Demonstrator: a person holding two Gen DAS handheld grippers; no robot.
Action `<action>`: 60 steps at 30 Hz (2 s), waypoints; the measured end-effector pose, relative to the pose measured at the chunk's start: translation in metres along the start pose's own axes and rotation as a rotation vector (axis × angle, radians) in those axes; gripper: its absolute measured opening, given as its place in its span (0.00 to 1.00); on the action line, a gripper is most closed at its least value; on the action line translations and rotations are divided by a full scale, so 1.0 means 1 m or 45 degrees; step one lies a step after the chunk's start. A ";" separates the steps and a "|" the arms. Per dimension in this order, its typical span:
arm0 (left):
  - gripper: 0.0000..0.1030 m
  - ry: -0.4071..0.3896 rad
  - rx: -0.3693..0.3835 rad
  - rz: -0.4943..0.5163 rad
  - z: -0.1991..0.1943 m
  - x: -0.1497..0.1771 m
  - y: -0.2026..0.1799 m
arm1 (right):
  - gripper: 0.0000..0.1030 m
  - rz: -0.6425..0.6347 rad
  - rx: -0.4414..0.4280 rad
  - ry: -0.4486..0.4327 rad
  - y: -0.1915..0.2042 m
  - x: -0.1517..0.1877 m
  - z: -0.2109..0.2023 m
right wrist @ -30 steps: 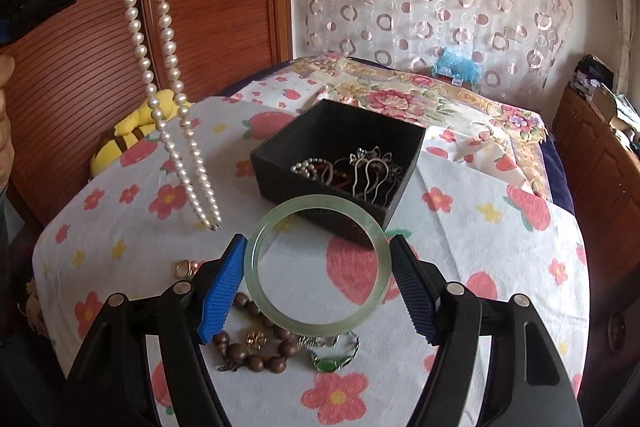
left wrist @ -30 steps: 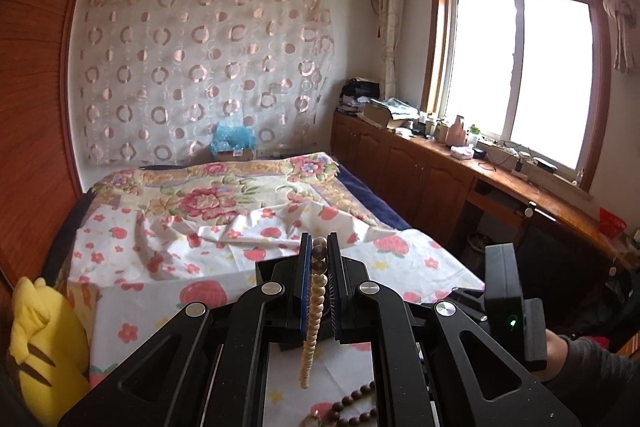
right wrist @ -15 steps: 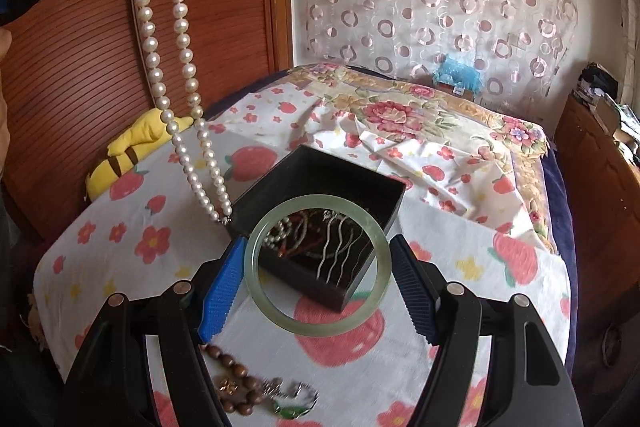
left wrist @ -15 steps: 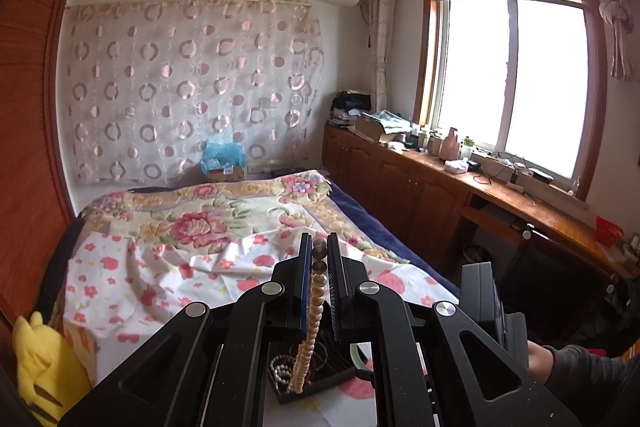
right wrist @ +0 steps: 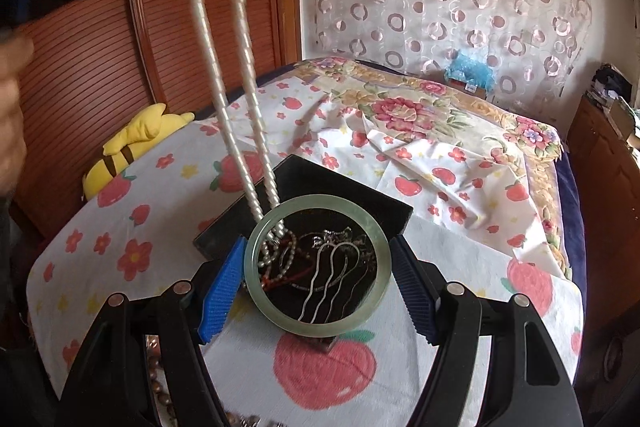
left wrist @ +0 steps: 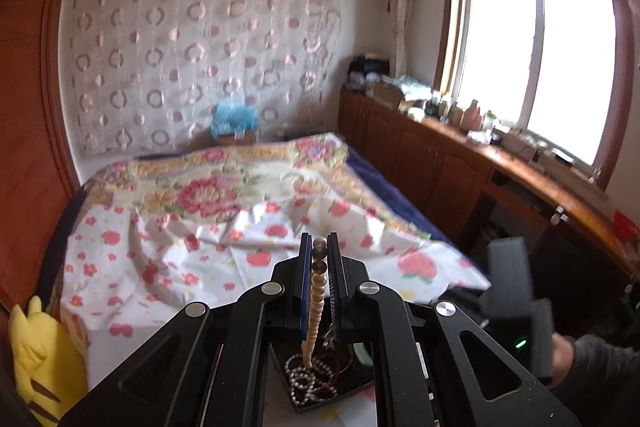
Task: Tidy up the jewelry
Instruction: 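Lower the jade bangle into the black box with the right tool while the left drops the pearls in, then reach the left tool to the wooden bead bracelet and close on it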
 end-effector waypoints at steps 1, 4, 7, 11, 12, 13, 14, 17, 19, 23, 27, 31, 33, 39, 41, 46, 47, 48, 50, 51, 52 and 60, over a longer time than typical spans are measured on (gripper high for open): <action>0.07 0.020 0.000 -0.002 0.006 0.005 0.001 | 0.72 0.004 -0.003 0.000 -0.001 0.000 0.003; 0.07 0.085 0.005 -0.020 0.025 0.025 0.005 | 0.72 0.007 -0.008 0.006 -0.002 0.000 0.012; 0.07 0.142 -0.003 -0.033 0.038 0.045 0.008 | 0.72 -0.002 -0.012 0.028 -0.001 0.005 0.021; 0.07 0.193 -0.001 -0.048 0.048 0.062 0.010 | 0.72 -0.009 -0.006 0.052 0.001 0.011 0.031; 0.07 0.199 -0.011 -0.050 0.049 0.065 0.012 | 0.72 -0.011 -0.006 0.054 0.001 0.011 0.032; 0.08 0.203 -0.016 -0.051 0.050 0.066 0.012 | 0.72 -0.013 -0.007 0.058 0.002 0.011 0.033; 0.08 0.205 -0.016 -0.057 0.048 0.068 0.013 | 0.72 -0.014 -0.006 0.061 0.002 0.011 0.034; 0.11 0.212 -0.033 -0.088 0.043 0.077 0.020 | 0.72 -0.019 0.000 0.069 0.003 0.012 0.037; 0.13 0.216 -0.054 -0.096 0.037 0.082 0.021 | 0.72 -0.023 0.004 0.078 0.003 0.011 0.039; 0.14 0.229 -0.090 -0.108 0.029 0.093 0.025 | 0.72 -0.038 0.013 0.090 0.004 0.013 0.043; 0.21 0.245 -0.123 -0.089 0.026 0.103 0.029 | 0.72 -0.053 0.017 0.094 0.008 0.011 0.046; 0.21 0.261 -0.129 -0.100 0.025 0.111 0.034 | 0.73 -0.071 0.028 0.096 0.011 0.012 0.046; 0.22 0.267 -0.137 -0.099 0.025 0.115 0.035 | 0.73 -0.068 0.030 0.102 0.011 0.012 0.046; 0.22 0.289 -0.148 -0.116 0.022 0.130 0.038 | 0.73 -0.066 0.053 0.114 0.010 0.016 0.046; 0.22 0.296 -0.148 -0.127 0.022 0.134 0.039 | 0.73 -0.068 0.058 0.109 0.011 0.015 0.046; 0.22 0.316 -0.151 -0.137 0.019 0.146 0.040 | 0.75 -0.063 0.068 0.086 0.010 0.012 0.040; 0.22 0.317 -0.150 -0.140 0.018 0.148 0.040 | 0.75 -0.061 0.072 0.079 0.009 0.011 0.038; 0.22 0.319 -0.146 -0.146 0.017 0.151 0.039 | 0.75 -0.056 0.078 0.063 0.009 0.011 0.032; 0.22 0.323 -0.142 -0.150 0.014 0.154 0.036 | 0.75 -0.047 0.084 0.035 0.008 0.010 0.022; 0.22 0.325 -0.138 -0.150 0.014 0.156 0.034 | 0.75 -0.039 0.086 0.015 0.007 0.011 0.013; 0.22 0.328 -0.131 -0.150 0.012 0.158 0.031 | 0.75 -0.031 0.086 0.003 0.007 0.013 0.006; 0.27 0.370 -0.064 -0.102 0.011 0.179 0.003 | 0.71 0.024 0.106 0.004 0.000 0.055 -0.040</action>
Point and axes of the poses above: each gripper's, at about its wrist camera, not at the fingertips, and z roughly the way its jaws point, y to its left, x to its underside, the point moved 5 cm from there along z, roughly the way its jaws point, and after that the axes turned 8 degrees about z, right-handed, at the moved point
